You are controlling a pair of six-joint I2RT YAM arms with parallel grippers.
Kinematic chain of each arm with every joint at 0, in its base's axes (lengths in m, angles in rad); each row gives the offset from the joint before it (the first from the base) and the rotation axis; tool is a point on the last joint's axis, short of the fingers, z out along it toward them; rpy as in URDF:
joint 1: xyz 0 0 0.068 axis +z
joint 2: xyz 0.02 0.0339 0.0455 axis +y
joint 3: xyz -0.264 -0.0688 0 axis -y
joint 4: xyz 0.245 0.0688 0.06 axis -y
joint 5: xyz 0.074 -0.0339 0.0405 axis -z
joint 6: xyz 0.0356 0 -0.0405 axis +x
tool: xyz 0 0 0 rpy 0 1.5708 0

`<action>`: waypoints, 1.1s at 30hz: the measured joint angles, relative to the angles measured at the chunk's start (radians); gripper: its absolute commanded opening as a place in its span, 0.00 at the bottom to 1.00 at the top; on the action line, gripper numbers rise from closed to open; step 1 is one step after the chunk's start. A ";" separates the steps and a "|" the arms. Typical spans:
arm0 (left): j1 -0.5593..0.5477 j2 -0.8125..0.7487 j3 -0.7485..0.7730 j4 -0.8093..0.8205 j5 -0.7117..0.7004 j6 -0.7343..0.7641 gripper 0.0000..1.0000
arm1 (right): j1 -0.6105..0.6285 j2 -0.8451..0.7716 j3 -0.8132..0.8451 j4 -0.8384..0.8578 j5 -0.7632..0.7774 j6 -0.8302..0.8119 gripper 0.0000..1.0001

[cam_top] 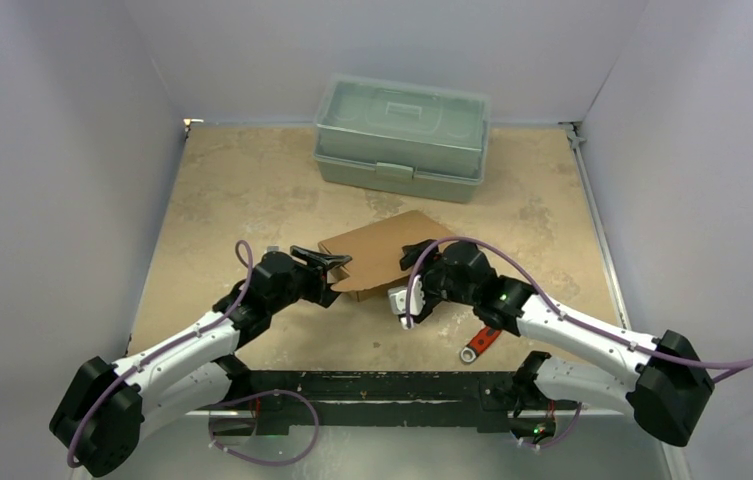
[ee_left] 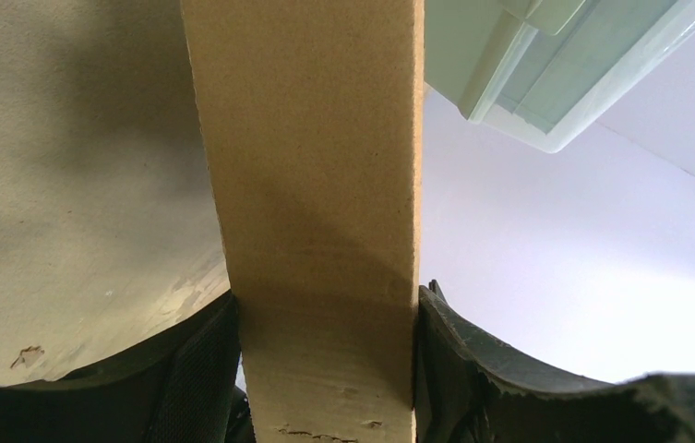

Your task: Fold the paper box

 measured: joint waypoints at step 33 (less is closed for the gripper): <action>0.000 -0.271 0.017 -0.076 -0.066 0.148 0.99 | -0.075 -0.035 0.042 0.039 -0.075 0.247 0.60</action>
